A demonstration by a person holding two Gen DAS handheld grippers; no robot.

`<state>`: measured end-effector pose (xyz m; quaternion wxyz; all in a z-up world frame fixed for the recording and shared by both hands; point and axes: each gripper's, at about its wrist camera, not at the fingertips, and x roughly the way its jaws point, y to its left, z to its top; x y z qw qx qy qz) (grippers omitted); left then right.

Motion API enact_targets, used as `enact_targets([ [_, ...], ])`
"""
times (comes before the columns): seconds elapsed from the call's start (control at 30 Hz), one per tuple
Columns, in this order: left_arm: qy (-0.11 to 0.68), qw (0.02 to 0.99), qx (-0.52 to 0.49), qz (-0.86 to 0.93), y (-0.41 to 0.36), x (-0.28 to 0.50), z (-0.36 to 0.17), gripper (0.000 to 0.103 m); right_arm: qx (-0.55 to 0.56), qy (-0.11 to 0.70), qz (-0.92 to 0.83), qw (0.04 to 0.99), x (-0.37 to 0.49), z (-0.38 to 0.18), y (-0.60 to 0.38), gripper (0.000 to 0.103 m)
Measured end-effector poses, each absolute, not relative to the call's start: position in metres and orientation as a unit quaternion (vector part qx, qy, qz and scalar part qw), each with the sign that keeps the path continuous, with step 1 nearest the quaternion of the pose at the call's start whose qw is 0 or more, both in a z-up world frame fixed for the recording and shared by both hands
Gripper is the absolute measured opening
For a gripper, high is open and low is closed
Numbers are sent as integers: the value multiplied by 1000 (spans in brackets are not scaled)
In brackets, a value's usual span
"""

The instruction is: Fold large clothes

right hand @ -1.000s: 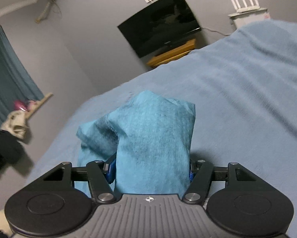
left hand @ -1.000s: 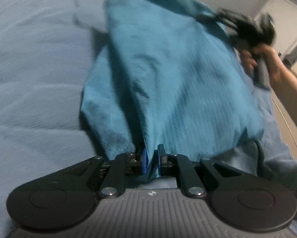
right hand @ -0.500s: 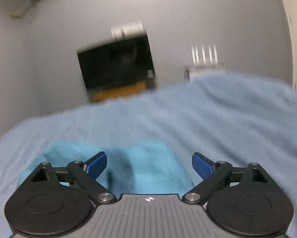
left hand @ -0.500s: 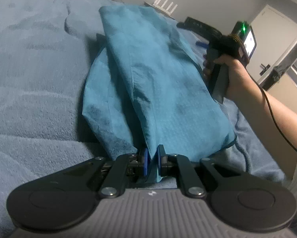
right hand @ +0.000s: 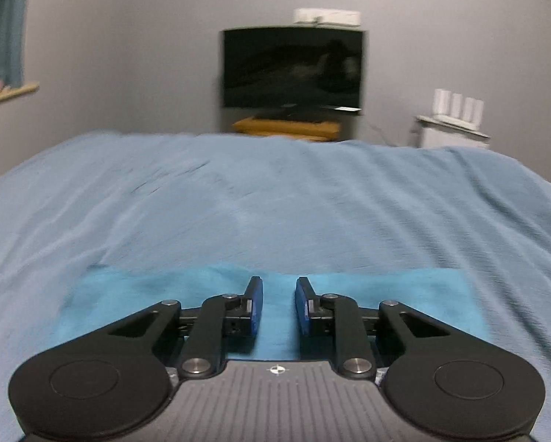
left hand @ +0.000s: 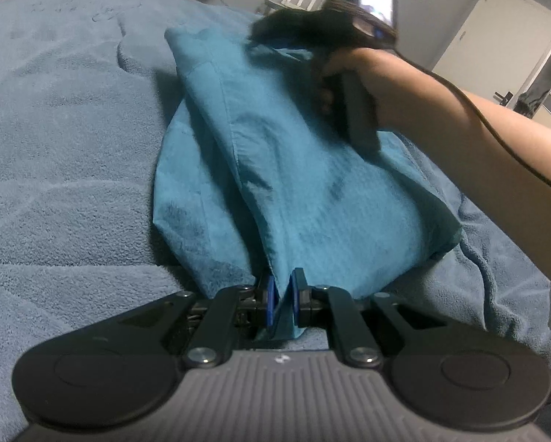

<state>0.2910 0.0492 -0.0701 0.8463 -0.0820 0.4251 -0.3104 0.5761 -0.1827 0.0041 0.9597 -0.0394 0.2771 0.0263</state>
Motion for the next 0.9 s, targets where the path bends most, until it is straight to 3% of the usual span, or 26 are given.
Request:
enact_targets([
  [0.2, 431, 841, -95, -314, 42, 296, -73, 5, 15, 302, 141, 943, 586, 6, -151, 25],
  [0.3, 430, 839, -106, -316, 46, 299, -71, 5, 50, 272, 146, 950, 556, 27, -166, 35],
  [0.57, 421, 845, -101, -315, 48, 296, -72, 5, -5, 221, 73, 972, 420, 39, -234, 40],
  [0.77, 412, 850, -103, -311, 50, 290, -74, 5, -59, 259, 39, 963, 352, 0, -266, 39],
  [0.83, 410, 852, -101, -309, 51, 289, -74, 5, -29, 265, -13, 964, 339, -10, -291, 45],
  [0.9, 406, 856, -98, -305, 51, 287, -74, 5, 10, 272, -50, 961, 329, -10, -308, 43],
])
